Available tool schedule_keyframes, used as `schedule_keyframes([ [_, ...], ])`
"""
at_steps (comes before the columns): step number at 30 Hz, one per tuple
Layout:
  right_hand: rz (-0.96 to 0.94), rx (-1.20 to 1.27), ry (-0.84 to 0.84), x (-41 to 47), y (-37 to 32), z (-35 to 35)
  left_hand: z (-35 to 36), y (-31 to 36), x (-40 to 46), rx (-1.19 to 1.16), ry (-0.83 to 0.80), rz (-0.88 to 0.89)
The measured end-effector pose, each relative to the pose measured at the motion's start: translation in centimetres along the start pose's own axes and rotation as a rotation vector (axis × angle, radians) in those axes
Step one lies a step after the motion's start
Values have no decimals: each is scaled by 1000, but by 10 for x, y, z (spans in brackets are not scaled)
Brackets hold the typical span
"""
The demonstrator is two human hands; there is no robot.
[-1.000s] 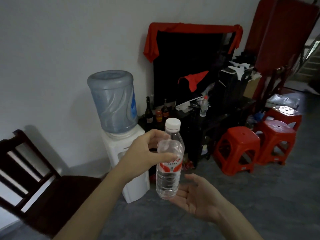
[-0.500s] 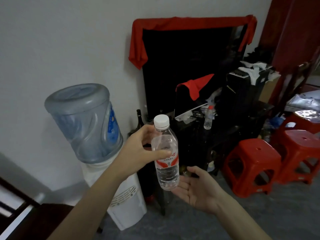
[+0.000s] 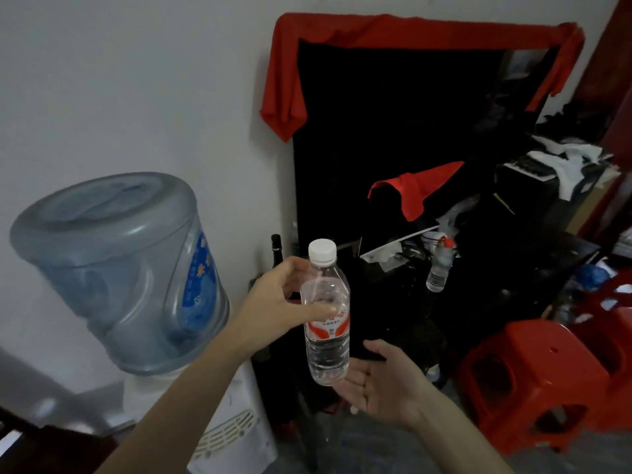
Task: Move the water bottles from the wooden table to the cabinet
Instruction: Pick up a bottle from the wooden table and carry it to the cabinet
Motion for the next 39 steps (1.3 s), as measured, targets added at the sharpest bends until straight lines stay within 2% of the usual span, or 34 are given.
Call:
schedule_keyframes([
  [9, 25, 28, 144, 116, -103, 11, 24, -61, 133, 71, -61, 91],
  [15, 92, 30, 254, 182, -140, -1, 58, -124, 193, -45, -76, -33],
  [29, 265, -158, 335, 346, -168, -38, 104, -282, 238, 130, -2, -132],
  [39, 107, -124, 451, 413, -200, -54, 137, -352, 252, 261, 62, -158],
])
Point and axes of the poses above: each hand's wrist, its own x-axis towards the middle knuckle, its own z-axis out of the palm, y = z × x, the point moved 8 cm from there along x, towards the middle knuckle, and after that the axes turned 14 degrees about y, right-handed, at the moved point
